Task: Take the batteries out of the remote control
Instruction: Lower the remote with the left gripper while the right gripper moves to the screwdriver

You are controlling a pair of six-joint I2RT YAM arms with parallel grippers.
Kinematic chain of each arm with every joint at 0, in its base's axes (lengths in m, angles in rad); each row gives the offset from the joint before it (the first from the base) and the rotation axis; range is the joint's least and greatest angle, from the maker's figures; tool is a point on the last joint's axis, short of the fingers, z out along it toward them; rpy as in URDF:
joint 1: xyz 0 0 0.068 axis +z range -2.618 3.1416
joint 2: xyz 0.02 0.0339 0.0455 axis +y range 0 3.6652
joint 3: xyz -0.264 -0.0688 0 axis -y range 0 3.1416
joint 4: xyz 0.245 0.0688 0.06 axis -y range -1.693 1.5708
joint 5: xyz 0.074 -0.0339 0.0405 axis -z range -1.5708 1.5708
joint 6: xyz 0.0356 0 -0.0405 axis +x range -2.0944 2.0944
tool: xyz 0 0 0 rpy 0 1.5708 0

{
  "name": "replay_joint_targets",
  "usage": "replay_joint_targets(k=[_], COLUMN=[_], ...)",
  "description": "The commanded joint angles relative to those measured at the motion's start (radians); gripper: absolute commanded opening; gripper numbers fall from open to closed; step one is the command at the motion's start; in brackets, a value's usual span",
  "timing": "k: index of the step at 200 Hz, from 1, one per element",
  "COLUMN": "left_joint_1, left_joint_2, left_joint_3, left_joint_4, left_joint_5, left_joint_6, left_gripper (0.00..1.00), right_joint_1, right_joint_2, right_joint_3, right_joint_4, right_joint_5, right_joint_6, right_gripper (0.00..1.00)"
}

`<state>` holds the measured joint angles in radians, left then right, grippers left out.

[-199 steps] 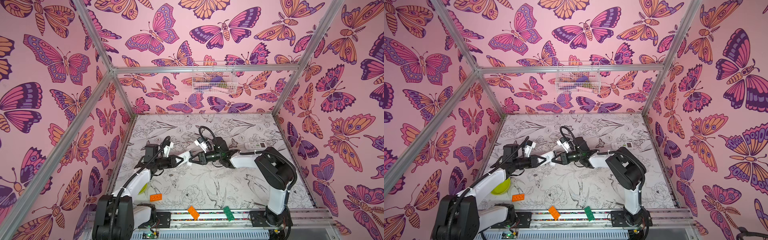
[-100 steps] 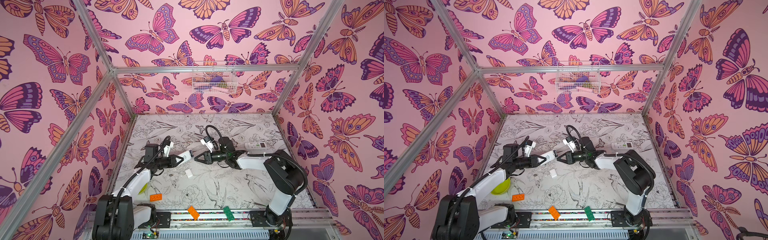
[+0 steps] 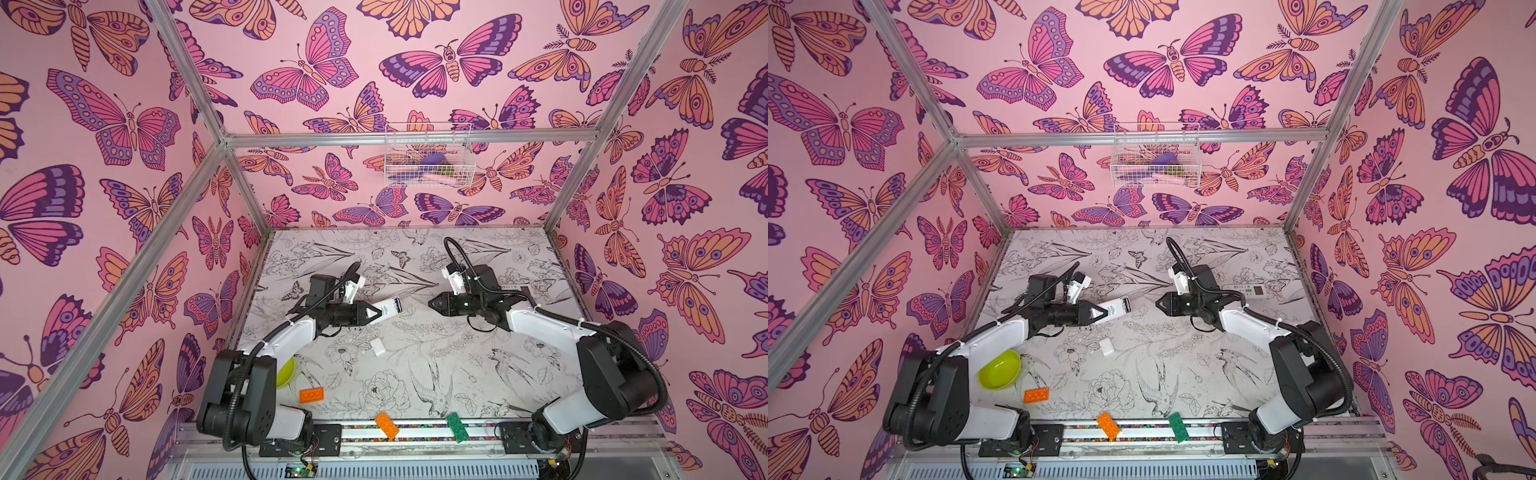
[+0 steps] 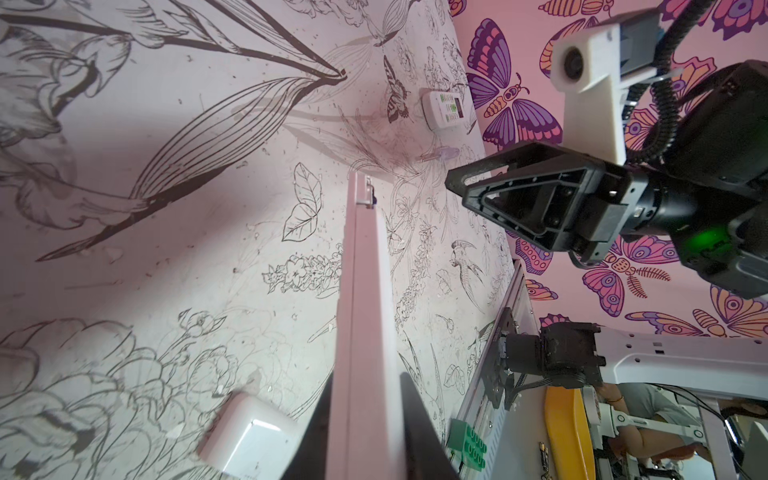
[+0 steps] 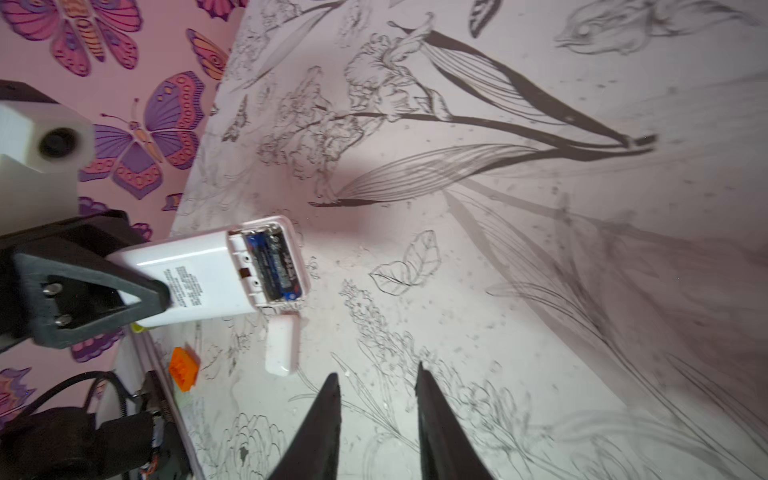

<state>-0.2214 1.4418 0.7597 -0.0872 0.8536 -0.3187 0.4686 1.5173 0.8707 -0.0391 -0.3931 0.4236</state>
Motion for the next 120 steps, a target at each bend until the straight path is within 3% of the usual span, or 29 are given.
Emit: replay_joint_targets(k=[1,31,59,120], left_joint_1=[-0.03,-0.047,-0.058,-0.074], left_joint_2=[0.042,0.094,0.16,0.255], left_joint_3=[0.04,0.061,0.103,0.182], left_joint_4=[-0.023,-0.015,-0.012,-0.039], left_joint_5=[0.035,0.022,0.037,0.071], left_joint_6=[0.03,0.014,0.014,0.001], left_gripper=[0.0,0.0,0.0,0.0], right_joint_1=[-0.028,-0.08,-0.123,-0.213], right_joint_2=[-0.051,-0.14,-0.191,-0.185], right_joint_3=[0.039,0.014,-0.014,-0.002], right_joint_4=[-0.222,-0.294,-0.316,-0.362], right_joint_5=[0.156,0.239,0.296,0.318], right_joint_6=[-0.046,-0.045,-0.049,-0.094], right_gripper=[0.34,0.37,0.48,0.65])
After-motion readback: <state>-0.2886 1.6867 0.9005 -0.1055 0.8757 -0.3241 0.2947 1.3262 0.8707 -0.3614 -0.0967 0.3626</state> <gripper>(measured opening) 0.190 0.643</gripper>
